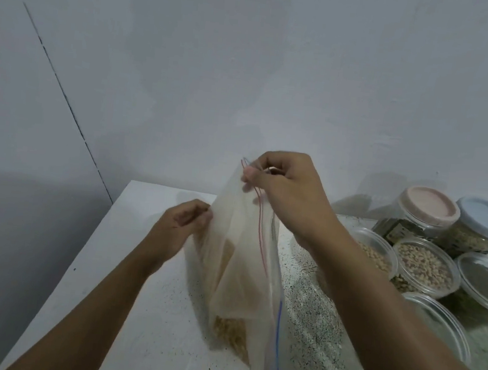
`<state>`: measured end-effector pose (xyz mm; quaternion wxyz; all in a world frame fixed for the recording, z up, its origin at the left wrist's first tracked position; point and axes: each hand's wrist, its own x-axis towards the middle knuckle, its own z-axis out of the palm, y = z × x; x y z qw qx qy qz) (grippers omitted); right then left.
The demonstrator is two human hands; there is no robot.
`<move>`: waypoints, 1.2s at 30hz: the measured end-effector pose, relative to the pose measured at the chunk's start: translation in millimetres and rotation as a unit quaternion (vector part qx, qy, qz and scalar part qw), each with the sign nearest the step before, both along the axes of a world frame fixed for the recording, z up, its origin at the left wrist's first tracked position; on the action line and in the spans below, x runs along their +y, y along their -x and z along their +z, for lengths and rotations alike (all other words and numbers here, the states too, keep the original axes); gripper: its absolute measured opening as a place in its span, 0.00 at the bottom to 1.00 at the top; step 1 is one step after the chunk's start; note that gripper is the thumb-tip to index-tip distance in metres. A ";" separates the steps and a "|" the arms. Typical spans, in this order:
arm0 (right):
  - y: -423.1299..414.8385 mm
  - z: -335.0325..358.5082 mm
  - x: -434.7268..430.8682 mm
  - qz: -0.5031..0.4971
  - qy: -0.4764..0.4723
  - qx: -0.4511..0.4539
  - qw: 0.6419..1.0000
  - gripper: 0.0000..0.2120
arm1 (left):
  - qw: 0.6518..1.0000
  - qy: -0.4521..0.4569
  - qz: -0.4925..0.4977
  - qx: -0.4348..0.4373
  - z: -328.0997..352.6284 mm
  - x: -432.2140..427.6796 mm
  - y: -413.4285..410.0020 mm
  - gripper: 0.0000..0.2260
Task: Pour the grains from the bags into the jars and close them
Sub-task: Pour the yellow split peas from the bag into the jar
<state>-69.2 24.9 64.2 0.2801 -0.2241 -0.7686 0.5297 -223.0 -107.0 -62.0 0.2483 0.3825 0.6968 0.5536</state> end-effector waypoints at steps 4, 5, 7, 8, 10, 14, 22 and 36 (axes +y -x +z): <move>-1.4 16.8 -6.4 0.024 0.010 0.031 0.999 0.12 | 0.997 -0.061 0.025 0.041 21.6 -20.4 10.2 0.09; -2.2 19.8 -7.4 0.029 0.008 0.039 0.999 0.11 | 0.996 -0.073 0.027 0.054 27.0 -25.0 12.6 0.09; -3.9 25.4 -8.6 0.038 0.004 0.052 0.998 0.10 | 0.993 -0.086 0.033 0.075 37.5 -33.1 15.3 0.11; -5.0 28.9 -9.6 0.044 0.003 0.058 0.997 0.09 | 0.992 -0.092 0.037 0.079 43.5 -36.9 15.2 0.11; -6.7 35.9 -9.6 0.054 0.001 0.068 0.996 0.09 | 0.991 -0.095 0.045 0.085 53.6 -40.9 14.7 0.10; -13.2 54.8 -11.6 0.084 -0.016 0.084 0.993 0.11 | 0.987 -0.100 0.048 0.112 74.3 -48.1 11.0 0.08; -21.7 66.4 -11.5 0.109 -0.031 0.077 0.991 0.11 | 0.985 -0.100 0.044 0.133 89.7 -58.7 9.7 0.10; -29.0 43.3 -4.5 0.066 0.001 0.073 0.995 0.11 | 0.983 -0.041 -0.001 0.180 86.2 -57.6 0.2 0.07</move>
